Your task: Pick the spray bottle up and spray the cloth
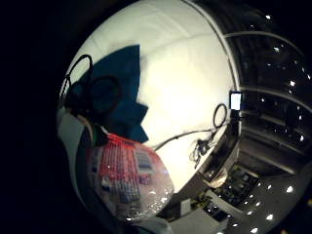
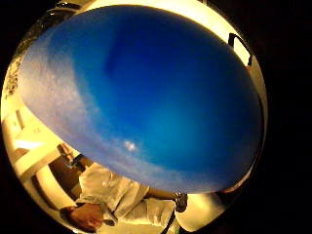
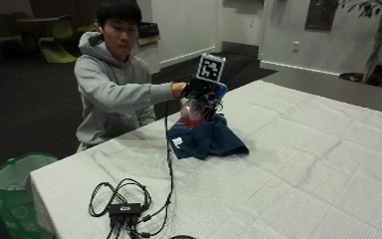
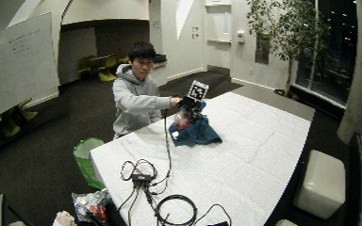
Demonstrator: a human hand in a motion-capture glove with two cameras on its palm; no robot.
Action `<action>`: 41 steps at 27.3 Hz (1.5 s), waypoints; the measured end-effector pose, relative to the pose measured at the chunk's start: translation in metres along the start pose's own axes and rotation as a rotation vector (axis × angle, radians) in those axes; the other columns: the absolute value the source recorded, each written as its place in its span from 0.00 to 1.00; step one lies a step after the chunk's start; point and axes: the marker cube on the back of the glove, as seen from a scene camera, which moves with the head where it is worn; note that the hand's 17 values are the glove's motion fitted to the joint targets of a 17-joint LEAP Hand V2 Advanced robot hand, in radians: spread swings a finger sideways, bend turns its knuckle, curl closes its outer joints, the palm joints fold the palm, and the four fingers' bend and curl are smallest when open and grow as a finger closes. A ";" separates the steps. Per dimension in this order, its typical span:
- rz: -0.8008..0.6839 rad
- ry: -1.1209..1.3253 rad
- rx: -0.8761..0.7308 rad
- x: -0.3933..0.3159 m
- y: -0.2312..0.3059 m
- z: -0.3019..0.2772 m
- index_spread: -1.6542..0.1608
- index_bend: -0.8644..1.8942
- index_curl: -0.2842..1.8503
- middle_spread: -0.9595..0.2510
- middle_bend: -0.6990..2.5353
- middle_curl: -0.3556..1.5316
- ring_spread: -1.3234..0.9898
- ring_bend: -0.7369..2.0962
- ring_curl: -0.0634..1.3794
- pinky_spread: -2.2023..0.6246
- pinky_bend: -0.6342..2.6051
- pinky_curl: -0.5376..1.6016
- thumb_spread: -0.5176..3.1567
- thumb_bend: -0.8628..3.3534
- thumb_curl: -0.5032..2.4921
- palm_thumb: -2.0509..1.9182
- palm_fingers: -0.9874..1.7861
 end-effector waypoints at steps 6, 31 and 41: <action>-0.062 0.065 0.246 -0.034 0.001 -0.042 0.79 0.37 0.32 0.73 0.30 0.42 0.52 0.44 0.32 0.70 0.35 0.43 0.24 0.19 0.40 0.74 0.81; -0.139 -0.918 0.901 -0.161 -0.036 -0.056 0.79 0.37 0.32 0.73 0.30 0.42 0.52 0.45 0.32 0.70 0.36 0.43 0.25 0.20 0.40 0.74 0.81; -0.153 -1.326 0.817 -0.162 -0.081 -0.003 0.79 0.37 0.32 0.73 0.30 0.42 0.52 0.45 0.32 0.70 0.36 0.43 0.25 0.19 0.40 0.74 0.81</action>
